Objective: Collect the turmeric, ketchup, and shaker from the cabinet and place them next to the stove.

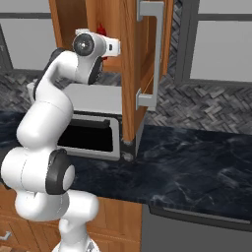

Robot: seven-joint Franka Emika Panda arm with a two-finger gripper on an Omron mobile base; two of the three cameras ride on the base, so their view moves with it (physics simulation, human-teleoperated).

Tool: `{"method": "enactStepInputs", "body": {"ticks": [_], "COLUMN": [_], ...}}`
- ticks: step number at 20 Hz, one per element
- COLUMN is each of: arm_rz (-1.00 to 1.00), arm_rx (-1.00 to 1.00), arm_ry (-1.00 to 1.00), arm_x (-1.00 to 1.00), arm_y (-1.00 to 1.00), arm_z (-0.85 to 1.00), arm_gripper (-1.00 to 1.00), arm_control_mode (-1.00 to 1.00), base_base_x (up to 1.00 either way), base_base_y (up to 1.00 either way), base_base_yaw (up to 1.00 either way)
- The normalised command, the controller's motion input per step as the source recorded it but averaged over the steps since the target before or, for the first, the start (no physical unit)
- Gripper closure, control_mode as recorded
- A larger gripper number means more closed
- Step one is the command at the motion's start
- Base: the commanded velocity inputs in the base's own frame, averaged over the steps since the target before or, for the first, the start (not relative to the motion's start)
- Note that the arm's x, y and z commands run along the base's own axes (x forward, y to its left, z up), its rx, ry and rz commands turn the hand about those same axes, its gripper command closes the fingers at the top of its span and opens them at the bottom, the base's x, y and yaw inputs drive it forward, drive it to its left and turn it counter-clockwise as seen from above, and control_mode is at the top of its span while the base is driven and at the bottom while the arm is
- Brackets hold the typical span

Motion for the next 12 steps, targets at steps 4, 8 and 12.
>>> {"method": "enactStepInputs", "body": {"ticks": [4, 8, 12], "arm_rz": [0.14, 0.16, 0.14], "arm_rx": [0.0, 0.0, 0.0], "arm_ry": [0.0, 0.0, 0.0], "arm_x": [0.17, 0.17, 0.15], "arm_y": [0.12, 0.0, 0.0], "arm_z": [0.0, 0.0, 0.0], "arm_gripper": [-1.0, -1.0, -1.0], "arm_control_mode": [-1.0, -1.0, -1.0], "base_base_x": [0.0, 0.0, 0.0], "base_base_y": [0.0, 0.0, 0.0], "base_base_yaw": [0.0, 0.0, 0.0]}}
